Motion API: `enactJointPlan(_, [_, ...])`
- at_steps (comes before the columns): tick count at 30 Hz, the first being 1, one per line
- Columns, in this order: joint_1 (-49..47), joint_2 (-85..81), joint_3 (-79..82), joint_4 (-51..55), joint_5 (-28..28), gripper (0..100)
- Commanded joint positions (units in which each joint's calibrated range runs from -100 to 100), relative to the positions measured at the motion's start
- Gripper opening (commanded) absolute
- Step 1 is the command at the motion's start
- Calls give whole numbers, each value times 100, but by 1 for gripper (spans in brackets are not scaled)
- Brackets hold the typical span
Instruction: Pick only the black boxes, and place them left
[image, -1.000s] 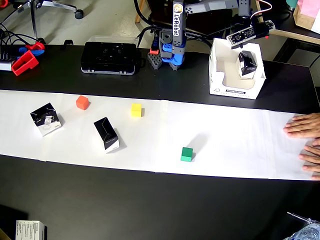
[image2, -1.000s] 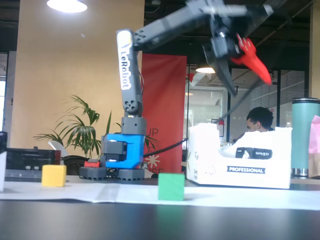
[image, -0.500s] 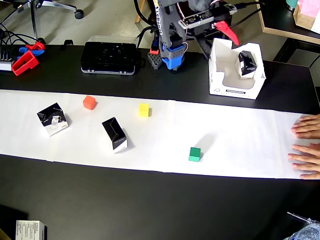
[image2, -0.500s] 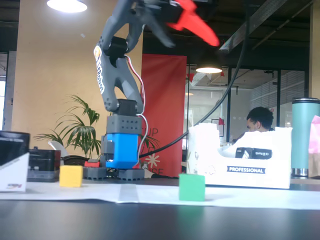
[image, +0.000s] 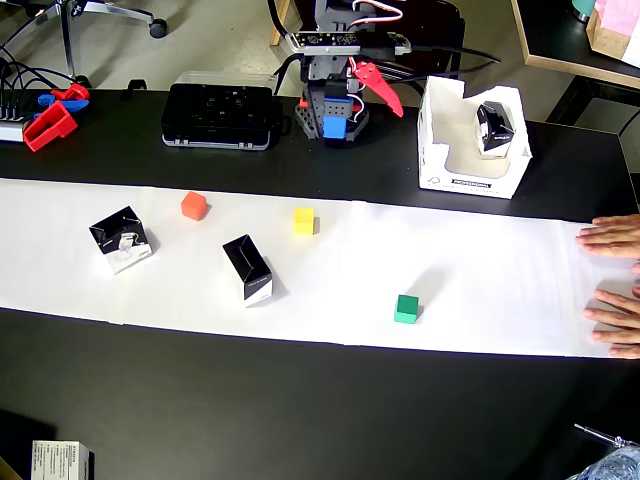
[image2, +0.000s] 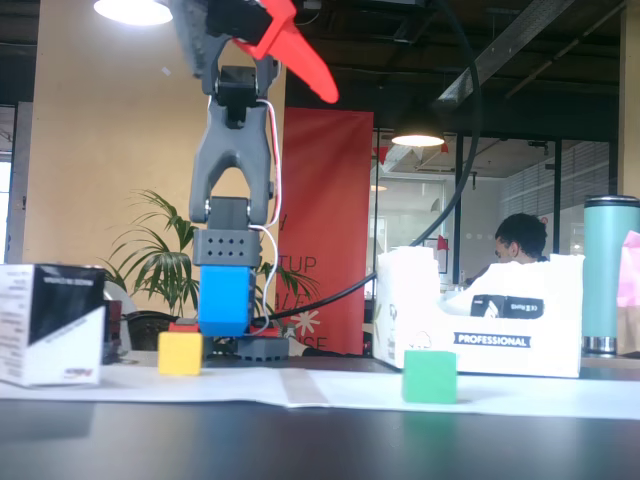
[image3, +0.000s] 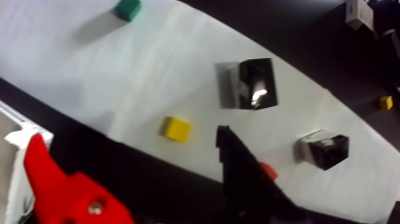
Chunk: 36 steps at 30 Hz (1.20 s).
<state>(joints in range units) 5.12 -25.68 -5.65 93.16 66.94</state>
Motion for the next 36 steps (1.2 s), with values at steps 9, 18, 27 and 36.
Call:
enactJointPlan(9, [402,1212,-91,-2098,264,57])
enactJointPlan(18, [765,1987,-82,-2829,606,57])
enactJointPlan(27, [765,3014,-82,-3529,612,57])
enactJointPlan(36, [532,4239,-82,-3887,612,57])
